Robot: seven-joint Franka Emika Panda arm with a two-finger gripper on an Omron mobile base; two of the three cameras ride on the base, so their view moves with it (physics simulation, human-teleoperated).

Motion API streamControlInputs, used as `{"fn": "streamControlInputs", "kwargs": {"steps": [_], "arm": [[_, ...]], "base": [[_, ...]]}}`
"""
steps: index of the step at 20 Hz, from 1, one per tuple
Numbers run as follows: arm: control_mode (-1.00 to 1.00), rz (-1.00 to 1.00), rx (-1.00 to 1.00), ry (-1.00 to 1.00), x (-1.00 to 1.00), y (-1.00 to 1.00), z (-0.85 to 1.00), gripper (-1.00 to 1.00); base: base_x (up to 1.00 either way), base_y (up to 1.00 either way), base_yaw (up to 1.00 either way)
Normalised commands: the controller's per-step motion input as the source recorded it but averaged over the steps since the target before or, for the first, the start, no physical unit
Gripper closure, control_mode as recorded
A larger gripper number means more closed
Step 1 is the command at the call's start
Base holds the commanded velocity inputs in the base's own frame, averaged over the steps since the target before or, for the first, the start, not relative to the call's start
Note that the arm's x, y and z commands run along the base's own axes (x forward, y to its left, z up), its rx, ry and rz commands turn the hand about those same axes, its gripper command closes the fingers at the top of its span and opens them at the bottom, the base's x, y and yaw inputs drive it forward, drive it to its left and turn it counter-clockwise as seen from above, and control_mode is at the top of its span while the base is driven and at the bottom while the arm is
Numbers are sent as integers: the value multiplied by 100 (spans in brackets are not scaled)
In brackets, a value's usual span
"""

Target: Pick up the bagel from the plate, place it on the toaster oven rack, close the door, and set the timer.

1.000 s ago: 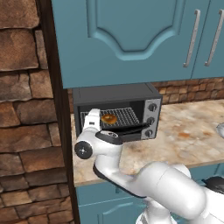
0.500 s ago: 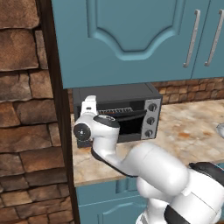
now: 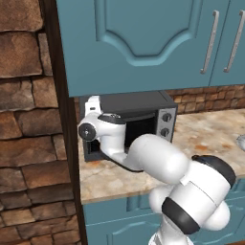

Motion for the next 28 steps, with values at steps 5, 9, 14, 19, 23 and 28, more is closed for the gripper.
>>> {"fn": "streamControlInputs", "kwargs": {"steps": [5,9,14,19,23,28], "arm": [[-100,3,-10,0,45,12,0,-100],[-100,4,-10,1,45,14,0,-100],[-100,5,-10,2,40,14,0,-100],[-100,10,-11,0,-5,5,0,-100],[-100,13,-9,0,-16,0,0,-100],[-100,11,-7,0,-3,0,0,-100]], "base": [[0,0,0],[0,0,0],[0,0,0],[0,0,0],[0,0,0],[0,0,0]]}}
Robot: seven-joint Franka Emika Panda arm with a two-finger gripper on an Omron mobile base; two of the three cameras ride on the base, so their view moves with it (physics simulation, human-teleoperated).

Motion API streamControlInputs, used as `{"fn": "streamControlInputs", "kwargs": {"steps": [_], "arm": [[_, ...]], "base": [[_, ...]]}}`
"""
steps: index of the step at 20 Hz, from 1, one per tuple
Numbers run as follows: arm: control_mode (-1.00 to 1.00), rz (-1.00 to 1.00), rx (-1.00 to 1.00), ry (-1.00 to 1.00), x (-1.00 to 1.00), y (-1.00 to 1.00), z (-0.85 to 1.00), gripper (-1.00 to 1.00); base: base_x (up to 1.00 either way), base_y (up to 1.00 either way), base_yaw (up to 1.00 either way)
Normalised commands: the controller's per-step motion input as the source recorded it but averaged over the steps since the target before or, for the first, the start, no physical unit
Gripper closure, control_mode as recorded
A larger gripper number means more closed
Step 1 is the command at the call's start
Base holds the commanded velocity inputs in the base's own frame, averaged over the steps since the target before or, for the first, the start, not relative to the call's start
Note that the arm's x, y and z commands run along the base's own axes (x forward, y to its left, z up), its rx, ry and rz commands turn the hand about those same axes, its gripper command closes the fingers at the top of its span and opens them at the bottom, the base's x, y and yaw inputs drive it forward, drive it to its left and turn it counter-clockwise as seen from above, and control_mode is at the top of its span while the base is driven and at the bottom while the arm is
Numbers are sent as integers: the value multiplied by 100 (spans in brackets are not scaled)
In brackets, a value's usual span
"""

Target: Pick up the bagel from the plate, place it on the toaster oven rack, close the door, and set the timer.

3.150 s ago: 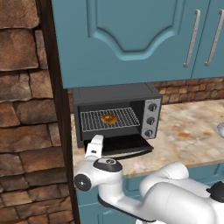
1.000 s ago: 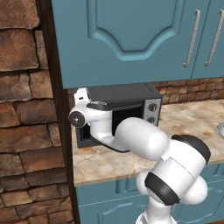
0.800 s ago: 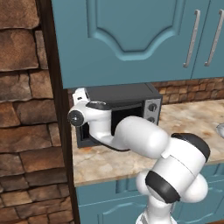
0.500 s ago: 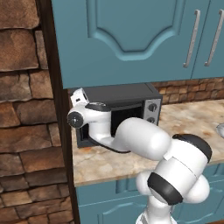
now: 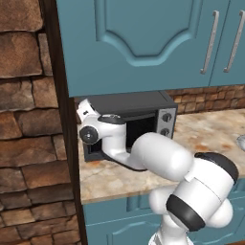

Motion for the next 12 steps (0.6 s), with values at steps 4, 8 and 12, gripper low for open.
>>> {"fn": "streamControlInputs", "kwargs": {"steps": [4,8,12], "arm": [[-100,9,-7,2,-26,0,0,-100],[-100,7,-3,3,-57,0,0,-100],[-100,3,0,1,-56,-5,16,-100]], "base": [[0,0,0],[0,0,0],[0,0,0]]}}
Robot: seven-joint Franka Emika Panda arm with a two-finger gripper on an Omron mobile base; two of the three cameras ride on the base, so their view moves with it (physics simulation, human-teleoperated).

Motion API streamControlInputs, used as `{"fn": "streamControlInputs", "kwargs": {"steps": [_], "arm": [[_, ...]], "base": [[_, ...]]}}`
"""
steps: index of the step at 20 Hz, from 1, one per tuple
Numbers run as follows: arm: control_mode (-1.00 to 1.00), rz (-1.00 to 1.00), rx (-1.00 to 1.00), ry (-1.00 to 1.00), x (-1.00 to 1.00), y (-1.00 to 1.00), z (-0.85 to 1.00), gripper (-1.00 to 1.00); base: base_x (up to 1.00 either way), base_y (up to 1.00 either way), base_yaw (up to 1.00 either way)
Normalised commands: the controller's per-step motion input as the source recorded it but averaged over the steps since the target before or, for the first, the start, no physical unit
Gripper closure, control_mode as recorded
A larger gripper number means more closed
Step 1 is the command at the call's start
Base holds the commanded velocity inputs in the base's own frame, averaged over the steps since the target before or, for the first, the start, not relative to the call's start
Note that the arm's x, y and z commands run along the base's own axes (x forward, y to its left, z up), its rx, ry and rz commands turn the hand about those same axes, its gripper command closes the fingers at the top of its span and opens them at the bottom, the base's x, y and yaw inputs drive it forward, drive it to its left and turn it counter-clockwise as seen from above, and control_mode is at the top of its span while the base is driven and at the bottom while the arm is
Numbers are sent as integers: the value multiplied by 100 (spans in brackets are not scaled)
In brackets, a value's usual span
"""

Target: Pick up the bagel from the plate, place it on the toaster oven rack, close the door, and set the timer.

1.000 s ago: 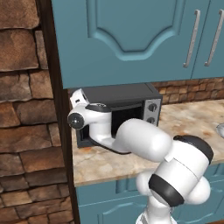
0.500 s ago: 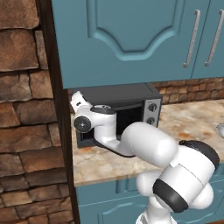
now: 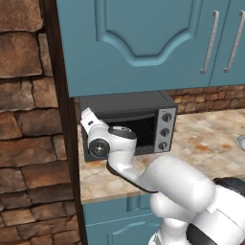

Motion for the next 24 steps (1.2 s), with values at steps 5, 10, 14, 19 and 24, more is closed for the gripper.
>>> {"fn": "streamControlInputs", "kwargs": {"steps": [5,10,14,19,24], "arm": [[-100,0,1,3,-57,-23,50,-100],[-100,-3,18,15,-33,-29,96,-100],[-100,-16,31,22,-19,-28,78,-100],[-100,-37,28,17,-25,-25,8,-100],[-100,-54,25,11,-34,-31,-20,-100]], "base": [[0,0,0],[0,0,0],[0,0,0],[0,0,0],[0,0,0]]}}
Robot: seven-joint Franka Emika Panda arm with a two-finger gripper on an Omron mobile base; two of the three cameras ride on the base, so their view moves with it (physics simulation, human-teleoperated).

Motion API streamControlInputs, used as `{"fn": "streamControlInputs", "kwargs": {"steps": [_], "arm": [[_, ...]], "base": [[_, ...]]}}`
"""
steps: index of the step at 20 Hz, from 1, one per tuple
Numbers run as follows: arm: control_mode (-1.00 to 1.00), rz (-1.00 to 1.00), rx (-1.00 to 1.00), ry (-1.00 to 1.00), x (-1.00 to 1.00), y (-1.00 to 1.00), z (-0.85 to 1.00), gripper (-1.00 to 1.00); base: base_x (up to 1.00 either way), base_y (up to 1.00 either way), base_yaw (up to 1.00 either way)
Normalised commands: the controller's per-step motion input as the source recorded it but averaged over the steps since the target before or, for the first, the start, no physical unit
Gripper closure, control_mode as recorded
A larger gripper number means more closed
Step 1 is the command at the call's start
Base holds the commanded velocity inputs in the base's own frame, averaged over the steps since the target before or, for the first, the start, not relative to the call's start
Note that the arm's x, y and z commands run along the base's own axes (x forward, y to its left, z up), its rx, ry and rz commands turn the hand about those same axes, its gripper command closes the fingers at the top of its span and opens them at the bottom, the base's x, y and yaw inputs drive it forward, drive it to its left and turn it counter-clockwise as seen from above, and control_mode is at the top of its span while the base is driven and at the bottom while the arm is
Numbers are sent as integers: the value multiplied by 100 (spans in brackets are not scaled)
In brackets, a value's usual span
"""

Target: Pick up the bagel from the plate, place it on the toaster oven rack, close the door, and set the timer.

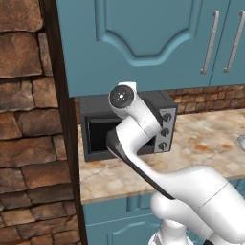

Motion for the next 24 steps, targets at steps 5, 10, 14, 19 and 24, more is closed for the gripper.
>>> {"fn": "streamControlInputs", "kwargs": {"steps": [5,10,14,19,24], "arm": [[-100,-59,27,9,-12,-51,-19,-100],[-100,-50,33,10,-3,-80,-19,-100],[-100,-37,34,3,-8,-71,-38,-100],[-100,-26,27,-12,-22,-56,-55,-100],[-100,-20,19,-29,-14,-49,-55,-100]], "base": [[0,0,0],[0,0,0],[0,0,0],[0,0,0],[0,0,0]]}}
